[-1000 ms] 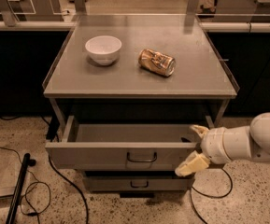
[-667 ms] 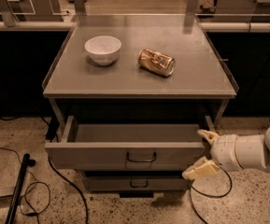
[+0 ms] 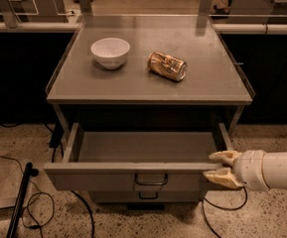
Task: Open top drawer
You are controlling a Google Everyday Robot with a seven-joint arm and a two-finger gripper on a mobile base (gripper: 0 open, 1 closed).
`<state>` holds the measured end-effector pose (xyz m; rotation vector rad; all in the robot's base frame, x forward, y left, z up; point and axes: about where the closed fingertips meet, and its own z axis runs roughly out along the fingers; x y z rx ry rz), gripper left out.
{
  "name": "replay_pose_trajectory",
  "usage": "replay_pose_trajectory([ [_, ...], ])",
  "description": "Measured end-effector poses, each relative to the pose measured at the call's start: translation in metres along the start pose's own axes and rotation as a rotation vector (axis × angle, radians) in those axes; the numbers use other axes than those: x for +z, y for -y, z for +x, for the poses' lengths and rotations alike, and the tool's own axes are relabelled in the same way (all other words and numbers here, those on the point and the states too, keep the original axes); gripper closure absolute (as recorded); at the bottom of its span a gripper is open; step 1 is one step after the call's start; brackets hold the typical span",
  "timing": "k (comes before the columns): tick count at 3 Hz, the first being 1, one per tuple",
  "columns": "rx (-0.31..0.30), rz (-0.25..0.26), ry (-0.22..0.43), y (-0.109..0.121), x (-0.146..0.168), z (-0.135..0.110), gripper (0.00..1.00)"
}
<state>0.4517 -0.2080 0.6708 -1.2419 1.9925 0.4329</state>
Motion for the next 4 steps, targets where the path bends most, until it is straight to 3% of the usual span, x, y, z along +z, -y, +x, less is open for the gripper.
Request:
replay_pose_trajectory([
  [1, 0.000, -0.004, 0.003, -0.003, -0.002, -0.002, 0.88],
  [2, -0.004, -0.002, 0.010, -0.017, -0.011, 0.006, 1.00],
  [4, 0.008, -0.001, 0.005, -0.031, -0.022, 0.013, 1.00],
])
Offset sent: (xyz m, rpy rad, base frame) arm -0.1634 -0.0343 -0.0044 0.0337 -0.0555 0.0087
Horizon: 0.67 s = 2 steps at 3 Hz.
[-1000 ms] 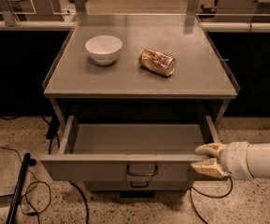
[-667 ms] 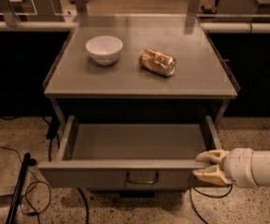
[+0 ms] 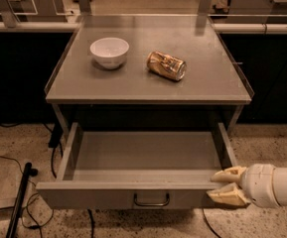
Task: Open top drawer
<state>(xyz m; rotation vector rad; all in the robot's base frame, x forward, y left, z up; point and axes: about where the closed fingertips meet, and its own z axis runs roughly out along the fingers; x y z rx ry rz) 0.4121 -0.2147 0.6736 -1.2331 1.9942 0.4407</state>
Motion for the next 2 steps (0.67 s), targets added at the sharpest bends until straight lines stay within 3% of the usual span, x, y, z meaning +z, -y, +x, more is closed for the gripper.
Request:
replay_pose_trajectory([
  [1, 0.000, 0.000, 0.000, -0.0005, -0.0005, 0.0000, 1.00],
  [2, 0.000, 0.000, 0.000, -0.0005, -0.0005, 0.0000, 0.82],
])
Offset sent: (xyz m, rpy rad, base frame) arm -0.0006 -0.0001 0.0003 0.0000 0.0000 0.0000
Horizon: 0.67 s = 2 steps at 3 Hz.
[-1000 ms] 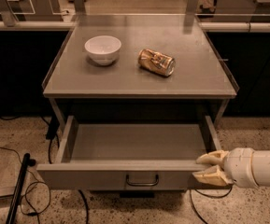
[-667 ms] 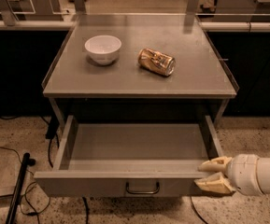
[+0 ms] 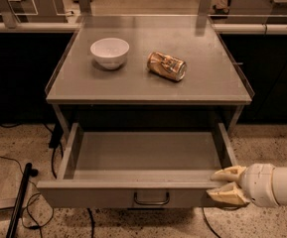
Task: Open top drawer
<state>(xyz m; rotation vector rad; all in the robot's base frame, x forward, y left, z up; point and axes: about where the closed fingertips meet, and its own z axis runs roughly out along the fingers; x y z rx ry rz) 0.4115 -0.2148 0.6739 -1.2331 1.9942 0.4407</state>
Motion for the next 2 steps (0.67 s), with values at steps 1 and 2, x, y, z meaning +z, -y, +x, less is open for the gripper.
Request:
replay_pose_trajectory([
  [1, 0.000, 0.000, 0.000, 0.0000, 0.0000, 0.0000, 0.59],
  [2, 0.000, 0.000, 0.000, 0.0000, 0.0000, 0.0000, 0.36],
])
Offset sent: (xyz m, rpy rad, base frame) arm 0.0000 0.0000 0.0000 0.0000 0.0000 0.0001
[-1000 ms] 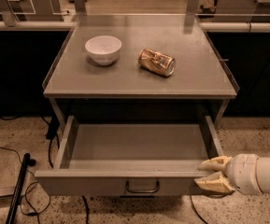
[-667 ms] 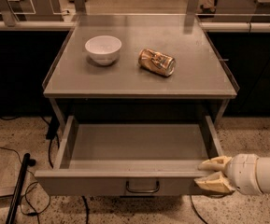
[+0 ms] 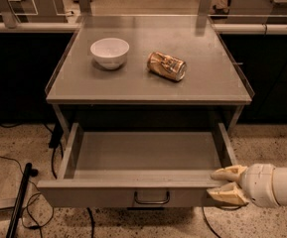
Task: Open top drawer
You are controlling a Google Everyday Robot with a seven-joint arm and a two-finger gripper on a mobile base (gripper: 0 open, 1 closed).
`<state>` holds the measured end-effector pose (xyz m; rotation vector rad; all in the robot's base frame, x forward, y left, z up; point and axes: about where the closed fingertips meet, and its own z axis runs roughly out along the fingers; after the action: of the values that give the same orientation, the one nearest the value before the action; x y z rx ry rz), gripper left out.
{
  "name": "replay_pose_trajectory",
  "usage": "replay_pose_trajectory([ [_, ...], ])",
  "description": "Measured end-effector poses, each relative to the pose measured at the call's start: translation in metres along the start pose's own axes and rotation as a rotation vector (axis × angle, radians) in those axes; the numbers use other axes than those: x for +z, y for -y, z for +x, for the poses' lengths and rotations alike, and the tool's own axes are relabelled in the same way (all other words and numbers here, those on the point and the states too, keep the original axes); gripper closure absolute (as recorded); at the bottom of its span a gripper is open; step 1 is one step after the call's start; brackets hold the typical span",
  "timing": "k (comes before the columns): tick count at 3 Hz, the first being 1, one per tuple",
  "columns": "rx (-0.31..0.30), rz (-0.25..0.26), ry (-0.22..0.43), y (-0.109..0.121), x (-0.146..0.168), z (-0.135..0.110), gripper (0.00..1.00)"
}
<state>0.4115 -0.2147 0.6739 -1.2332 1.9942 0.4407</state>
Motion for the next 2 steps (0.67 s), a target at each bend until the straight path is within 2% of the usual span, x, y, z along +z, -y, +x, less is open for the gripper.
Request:
replay_pose_trajectory([
  [1, 0.000, 0.000, 0.000, 0.0000, 0.0000, 0.0000, 0.05],
  [2, 0.000, 0.000, 0.000, 0.0000, 0.0000, 0.0000, 0.00],
])
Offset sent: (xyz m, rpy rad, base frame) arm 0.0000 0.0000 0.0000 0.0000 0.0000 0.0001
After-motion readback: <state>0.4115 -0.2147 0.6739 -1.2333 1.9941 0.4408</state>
